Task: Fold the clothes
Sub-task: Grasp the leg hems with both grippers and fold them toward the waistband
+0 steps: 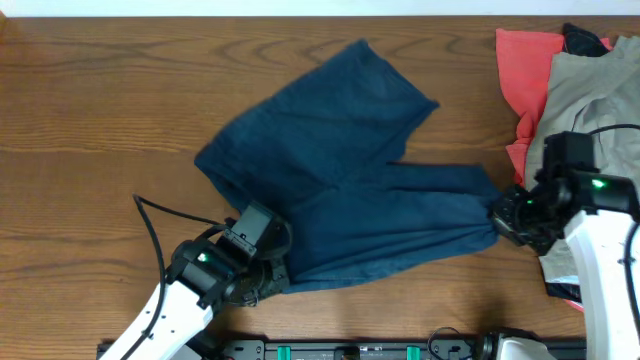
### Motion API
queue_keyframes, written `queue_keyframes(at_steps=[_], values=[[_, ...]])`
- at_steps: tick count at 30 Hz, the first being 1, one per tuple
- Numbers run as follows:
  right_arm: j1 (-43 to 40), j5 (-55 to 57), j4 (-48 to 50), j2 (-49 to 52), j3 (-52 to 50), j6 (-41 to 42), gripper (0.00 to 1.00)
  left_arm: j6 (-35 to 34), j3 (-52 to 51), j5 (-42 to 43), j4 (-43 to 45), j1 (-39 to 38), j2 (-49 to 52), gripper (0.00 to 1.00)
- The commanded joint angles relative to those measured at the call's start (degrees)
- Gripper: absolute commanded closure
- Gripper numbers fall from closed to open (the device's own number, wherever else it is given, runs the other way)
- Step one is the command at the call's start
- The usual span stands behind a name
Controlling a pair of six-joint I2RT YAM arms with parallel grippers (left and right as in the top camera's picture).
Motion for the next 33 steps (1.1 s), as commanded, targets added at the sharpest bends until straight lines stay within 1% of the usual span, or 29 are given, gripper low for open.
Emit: queue_keyframes(at_steps=[1, 4, 5, 8, 10, 13, 19, 24, 29, 30, 33], values=[[-0.90, 3.65, -2.32, -3.72, 4.22, -5.68, 0.99, 0.11, 5.01, 1.42, -1.51, -2.69, -2.62, 0.94], [-0.85, 2.95, -3.43, -5.25, 7.43, -9.11, 0.99, 0.02, 8.13, -0.35, -1.46, -3.56, -4.42, 0.94], [-0.68, 2.54, -3.32, -5.27, 9.03, -10.78, 0.99, -1.31, 9.18, -2.80, -1.44, -3.48, -5.14, 0.94], [-0.04, 2.58, -1.70, -4.55, 11.80, -12.22, 0.99, -6.19, 9.73, -10.34, -0.74, -3.43, -6.10, 0.94], [0.98, 2.49, 1.64, -3.74, 12.81, -12.50, 0.99, -10.64, 9.73, -16.50, -0.31, -3.43, -6.16, 0.94], [2.97, 1.29, 7.91, -1.99, 12.90, -12.92, 0.99, -17.86, 9.66, -23.32, 0.24, -3.43, -5.55, 0.94], [8.90, -0.22, 20.00, 4.24, 12.90, -13.99, 0.99, -29.55, 9.62, -35.28, 2.10, -3.04, -2.32, 0.94], [12.02, -0.24, 28.81, 9.44, 12.90, -13.97, 0.99, -30.67, 9.51, -36.98, 5.22, 1.11, 2.21, 0.94], [14.05, -0.24, 37.31, 14.03, 12.90, -13.94, 0.99, -30.45, 9.51, -36.94, 10.73, 8.81, 8.11, 0.94], [14.32, -0.24, 38.77, 14.80, 12.90, -13.94, 0.99, -29.68, 9.51, -36.72, 12.07, 10.19, 9.09, 0.94], [15.10, -0.44, 43.47, 17.33, 12.90, -13.94, 0.99, -23.41, 9.51, -34.56, 18.29, 14.38, 12.52, 0.94]])
